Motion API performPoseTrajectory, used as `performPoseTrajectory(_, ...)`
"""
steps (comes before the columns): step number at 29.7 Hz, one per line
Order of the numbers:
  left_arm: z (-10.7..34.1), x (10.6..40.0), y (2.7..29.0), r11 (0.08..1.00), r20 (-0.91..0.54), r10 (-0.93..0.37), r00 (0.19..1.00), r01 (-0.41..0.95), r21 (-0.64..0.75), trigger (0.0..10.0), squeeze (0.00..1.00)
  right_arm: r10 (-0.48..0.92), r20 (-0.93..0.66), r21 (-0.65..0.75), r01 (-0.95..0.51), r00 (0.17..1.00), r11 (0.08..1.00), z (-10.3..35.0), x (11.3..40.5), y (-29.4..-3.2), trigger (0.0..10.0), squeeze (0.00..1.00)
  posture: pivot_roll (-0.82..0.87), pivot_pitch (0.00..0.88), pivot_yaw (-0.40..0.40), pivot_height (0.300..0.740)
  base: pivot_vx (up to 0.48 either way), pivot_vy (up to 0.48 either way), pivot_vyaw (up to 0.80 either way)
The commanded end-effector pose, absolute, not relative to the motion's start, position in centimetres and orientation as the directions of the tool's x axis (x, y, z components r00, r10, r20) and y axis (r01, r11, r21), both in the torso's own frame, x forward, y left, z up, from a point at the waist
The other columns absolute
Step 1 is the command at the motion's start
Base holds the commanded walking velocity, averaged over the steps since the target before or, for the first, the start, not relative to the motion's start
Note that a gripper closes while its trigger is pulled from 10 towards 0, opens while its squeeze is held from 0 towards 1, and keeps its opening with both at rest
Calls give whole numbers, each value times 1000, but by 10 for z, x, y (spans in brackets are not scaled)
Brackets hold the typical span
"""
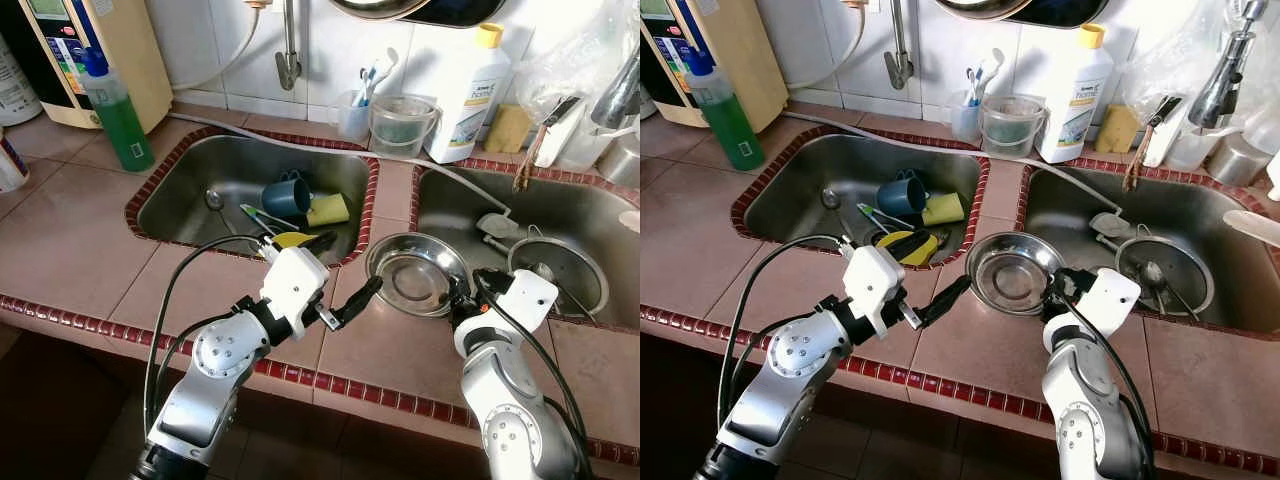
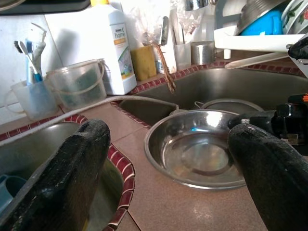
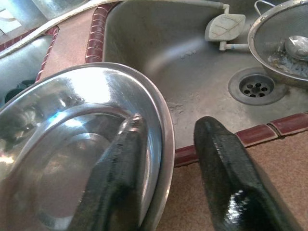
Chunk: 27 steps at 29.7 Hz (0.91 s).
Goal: Kitchen organization
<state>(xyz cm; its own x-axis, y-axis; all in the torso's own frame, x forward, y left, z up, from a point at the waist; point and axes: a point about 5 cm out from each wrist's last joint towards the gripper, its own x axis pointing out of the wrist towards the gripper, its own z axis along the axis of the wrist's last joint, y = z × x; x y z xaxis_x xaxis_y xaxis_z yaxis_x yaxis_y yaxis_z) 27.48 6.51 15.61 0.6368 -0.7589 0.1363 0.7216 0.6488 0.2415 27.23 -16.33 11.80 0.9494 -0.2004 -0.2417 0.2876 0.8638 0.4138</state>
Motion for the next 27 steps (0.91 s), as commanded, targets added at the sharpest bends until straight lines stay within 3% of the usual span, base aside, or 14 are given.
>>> performPoseTrajectory(1, 159, 272, 63, 640, 142, -766, 626, 728, 246, 10000, 0, -172, -252, 487, 279, 952, 828, 120, 272, -148, 0, 0, -241, 85, -17, 732, 0, 0, 0)
performPoseTrajectory(14, 142, 247, 62, 578, 79, -812, 578, 779, 244, 10000, 0, -176, -257, 488, 284, 950, 825, 120, 273, -149, 0, 0, -233, 93, -14, 732, 0, 0, 0)
performPoseTrajectory(27, 152, 240, 56, 549, 97, -834, 543, 800, 243, 10000, 0, -178, -265, 500, 293, 948, 815, 119, 274, -150, 0, 0, -227, 101, -11, 732, 0, 0, 0)
